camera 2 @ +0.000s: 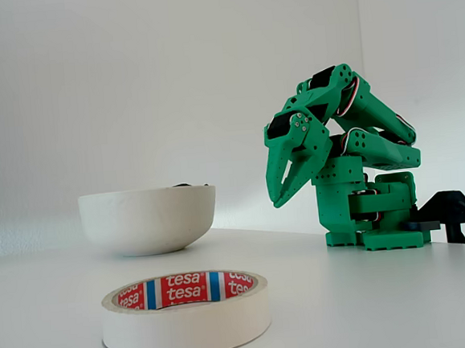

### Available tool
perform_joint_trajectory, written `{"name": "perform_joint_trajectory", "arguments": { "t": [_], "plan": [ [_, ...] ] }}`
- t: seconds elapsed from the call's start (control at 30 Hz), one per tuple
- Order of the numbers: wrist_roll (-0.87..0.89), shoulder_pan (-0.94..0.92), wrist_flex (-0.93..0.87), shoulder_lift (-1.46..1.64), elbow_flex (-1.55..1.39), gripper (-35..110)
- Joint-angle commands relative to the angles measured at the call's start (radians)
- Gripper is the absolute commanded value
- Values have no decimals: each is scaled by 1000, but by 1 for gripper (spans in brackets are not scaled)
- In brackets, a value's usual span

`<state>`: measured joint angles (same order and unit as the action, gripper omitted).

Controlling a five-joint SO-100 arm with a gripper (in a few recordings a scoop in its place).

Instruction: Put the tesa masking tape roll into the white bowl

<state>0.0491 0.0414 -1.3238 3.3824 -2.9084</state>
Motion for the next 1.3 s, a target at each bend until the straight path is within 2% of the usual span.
{"name": "perform_joint_trajectory", "arguments": {
  "t": [0.0,1.27],
  "plan": [
    [9,21,-15,9,0,-8],
    [-20,51,-15,8,0,-8]
  ]
}}
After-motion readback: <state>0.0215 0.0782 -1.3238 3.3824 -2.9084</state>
